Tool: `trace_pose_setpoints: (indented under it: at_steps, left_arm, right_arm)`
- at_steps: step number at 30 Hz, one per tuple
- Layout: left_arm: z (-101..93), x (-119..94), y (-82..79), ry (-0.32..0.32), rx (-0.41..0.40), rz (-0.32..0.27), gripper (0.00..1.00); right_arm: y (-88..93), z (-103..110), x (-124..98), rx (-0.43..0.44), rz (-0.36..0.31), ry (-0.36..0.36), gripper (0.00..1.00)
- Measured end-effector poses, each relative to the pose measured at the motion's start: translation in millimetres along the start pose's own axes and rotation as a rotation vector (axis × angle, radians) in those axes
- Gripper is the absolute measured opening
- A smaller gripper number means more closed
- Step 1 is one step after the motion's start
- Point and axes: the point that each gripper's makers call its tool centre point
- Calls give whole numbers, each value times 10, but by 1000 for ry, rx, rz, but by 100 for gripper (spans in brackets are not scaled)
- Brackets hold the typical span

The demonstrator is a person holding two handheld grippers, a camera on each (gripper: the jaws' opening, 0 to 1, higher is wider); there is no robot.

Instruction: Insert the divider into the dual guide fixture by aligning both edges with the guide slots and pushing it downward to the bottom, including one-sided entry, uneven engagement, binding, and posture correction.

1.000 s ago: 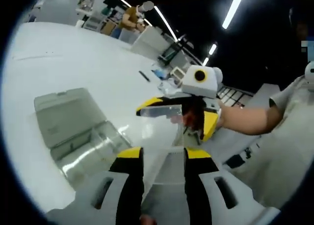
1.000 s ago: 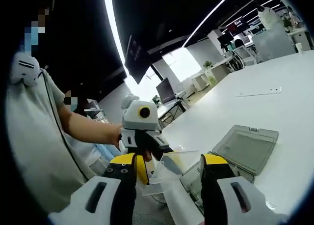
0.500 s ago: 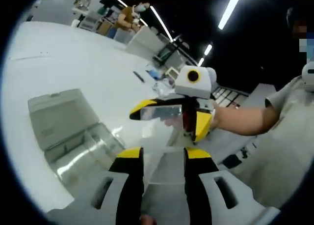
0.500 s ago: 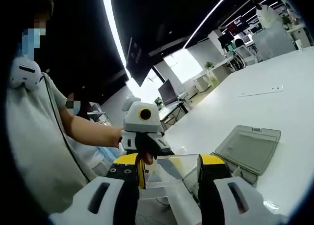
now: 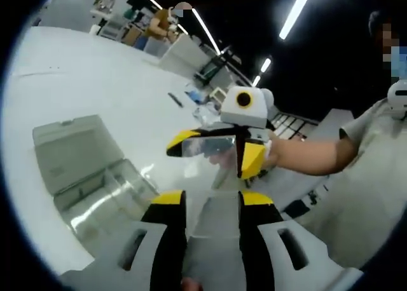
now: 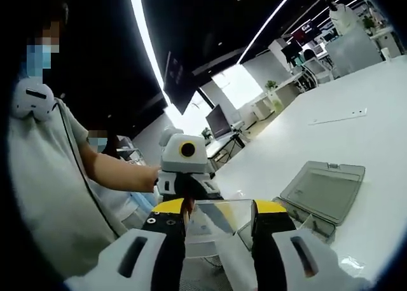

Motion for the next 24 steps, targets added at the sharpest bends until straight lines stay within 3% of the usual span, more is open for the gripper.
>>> trace_pose_setpoints:
  at_steps: [24]
  left_arm:
    - [13, 0, 13, 21, -32, -13, 30]
  right_arm:
    - [6, 9, 26, 15, 1, -3, 33]
Point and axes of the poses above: the point that each gripper's makers call its tool centre point, and the gripper's own axes: x roughly forward along the fingers, z roughly to its left, y roughly out of its underside, and after that the axes turned 2 degrees about -y, right-handed
